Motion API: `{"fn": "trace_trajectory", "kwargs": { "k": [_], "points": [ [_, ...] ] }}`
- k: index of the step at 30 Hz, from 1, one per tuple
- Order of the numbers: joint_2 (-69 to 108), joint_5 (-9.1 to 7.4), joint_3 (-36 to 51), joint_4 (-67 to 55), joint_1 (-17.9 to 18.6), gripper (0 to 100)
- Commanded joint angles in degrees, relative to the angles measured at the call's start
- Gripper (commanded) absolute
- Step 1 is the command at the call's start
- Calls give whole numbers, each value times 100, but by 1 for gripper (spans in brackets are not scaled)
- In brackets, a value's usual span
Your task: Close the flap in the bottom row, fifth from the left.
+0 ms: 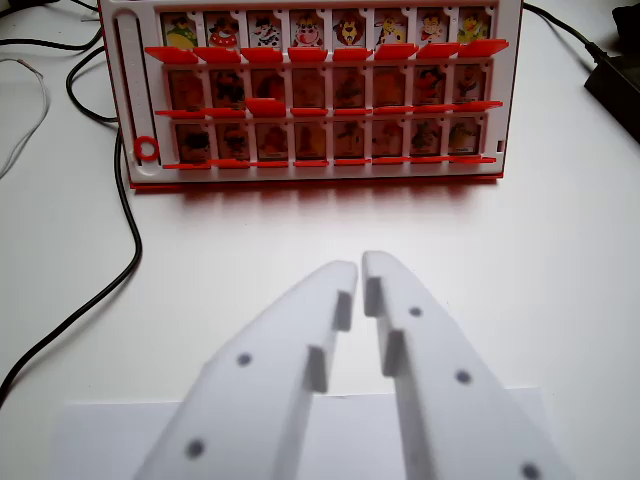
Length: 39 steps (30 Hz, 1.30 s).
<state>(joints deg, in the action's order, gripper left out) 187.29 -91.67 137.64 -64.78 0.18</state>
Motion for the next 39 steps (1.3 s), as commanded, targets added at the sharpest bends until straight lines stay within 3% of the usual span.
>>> {"fn": "trace_trajectory", "kwargs": {
  "k": [1,22,27,33,39],
  "points": [
    [18,44,-255,26,-35,0],
    [18,88,-114,114,-35,0],
    [-158,88,62,501,-18,0],
    [-1459,114,-53,1441,246,0],
    [-2786,-79,26,2786,466,0]
  ]
}}
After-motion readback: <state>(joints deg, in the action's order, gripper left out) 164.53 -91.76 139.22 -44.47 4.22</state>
